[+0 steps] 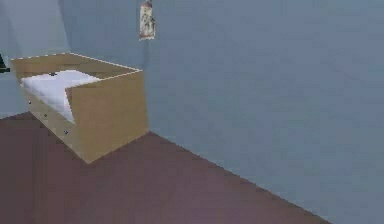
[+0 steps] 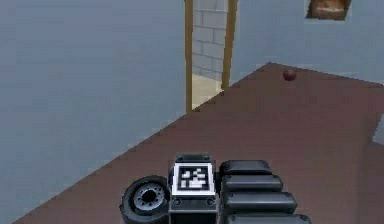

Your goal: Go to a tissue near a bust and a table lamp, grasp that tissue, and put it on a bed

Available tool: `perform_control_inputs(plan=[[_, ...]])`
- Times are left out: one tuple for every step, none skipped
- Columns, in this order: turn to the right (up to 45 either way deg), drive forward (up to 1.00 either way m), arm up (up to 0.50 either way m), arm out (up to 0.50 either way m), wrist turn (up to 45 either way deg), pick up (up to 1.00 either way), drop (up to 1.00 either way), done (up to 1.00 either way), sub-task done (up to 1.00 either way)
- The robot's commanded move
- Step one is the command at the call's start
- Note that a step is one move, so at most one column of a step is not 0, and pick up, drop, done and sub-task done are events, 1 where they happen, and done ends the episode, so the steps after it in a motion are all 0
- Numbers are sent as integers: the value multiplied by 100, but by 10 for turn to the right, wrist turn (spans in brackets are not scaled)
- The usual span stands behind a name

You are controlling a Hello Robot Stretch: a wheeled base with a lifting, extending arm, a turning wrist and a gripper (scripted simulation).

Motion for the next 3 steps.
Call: perform_control_inputs(plan=[[-330, 0, 0, 0, 0, 0, 0, 0, 0], [-30, 0, 0, 0, 0, 0, 0, 0, 0], [270, 0, 0, 0, 0, 0, 0, 0, 0]])
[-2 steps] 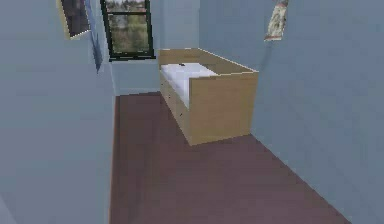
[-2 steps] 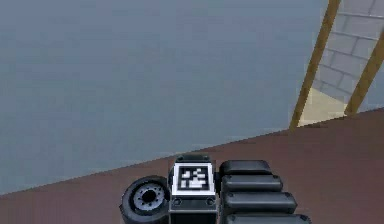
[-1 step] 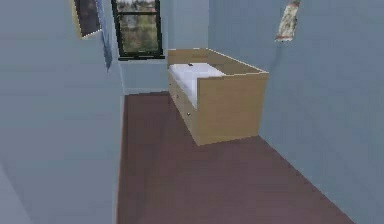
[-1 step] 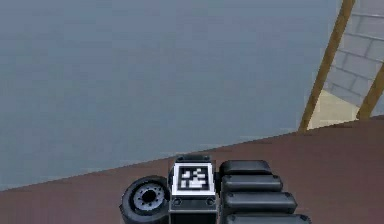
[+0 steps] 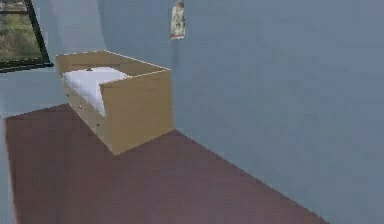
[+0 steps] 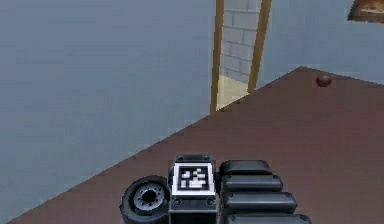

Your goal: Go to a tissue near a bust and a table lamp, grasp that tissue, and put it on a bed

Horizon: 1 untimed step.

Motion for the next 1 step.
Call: perform_control_inputs(plan=[[0, 35, 0, 0, 0, 0, 0, 0, 0]])
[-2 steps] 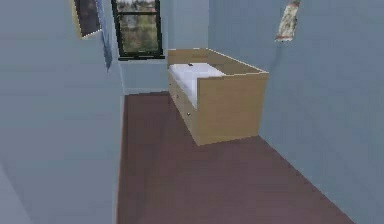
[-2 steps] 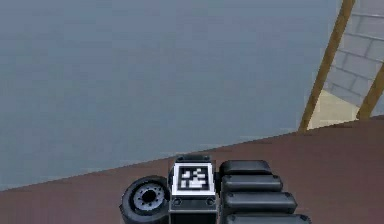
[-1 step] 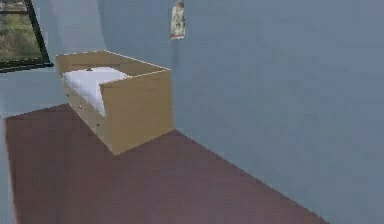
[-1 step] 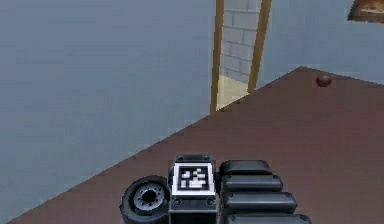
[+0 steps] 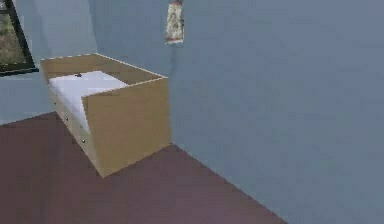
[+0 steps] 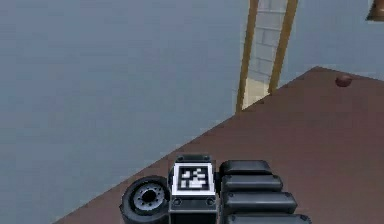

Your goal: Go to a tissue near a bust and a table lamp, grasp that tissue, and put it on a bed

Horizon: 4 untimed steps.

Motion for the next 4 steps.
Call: perform_control_inputs(plan=[[-270, 0, 0, 0, 0, 0, 0, 0, 0], [0, 10, 0, 0, 0, 0, 0, 0, 0], [-150, 0, 0, 0, 0, 0, 0, 0, 0], [0, 100, 0, 0, 0, 0, 0, 0, 0]])
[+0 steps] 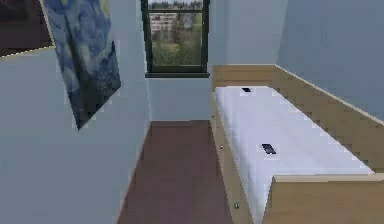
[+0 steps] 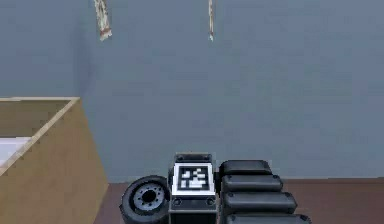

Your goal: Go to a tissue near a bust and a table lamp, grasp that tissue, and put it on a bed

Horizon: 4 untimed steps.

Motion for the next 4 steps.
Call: perform_control_inputs(plan=[[0, 100, 0, 0, 0, 0, 0, 0, 0], [0, 60, 0, 0, 0, 0, 0, 0, 0], [-180, 0, 0, 0, 0, 0, 0, 0, 0], [0, 0, 0, 40, 0, 0, 0, 0, 0]])
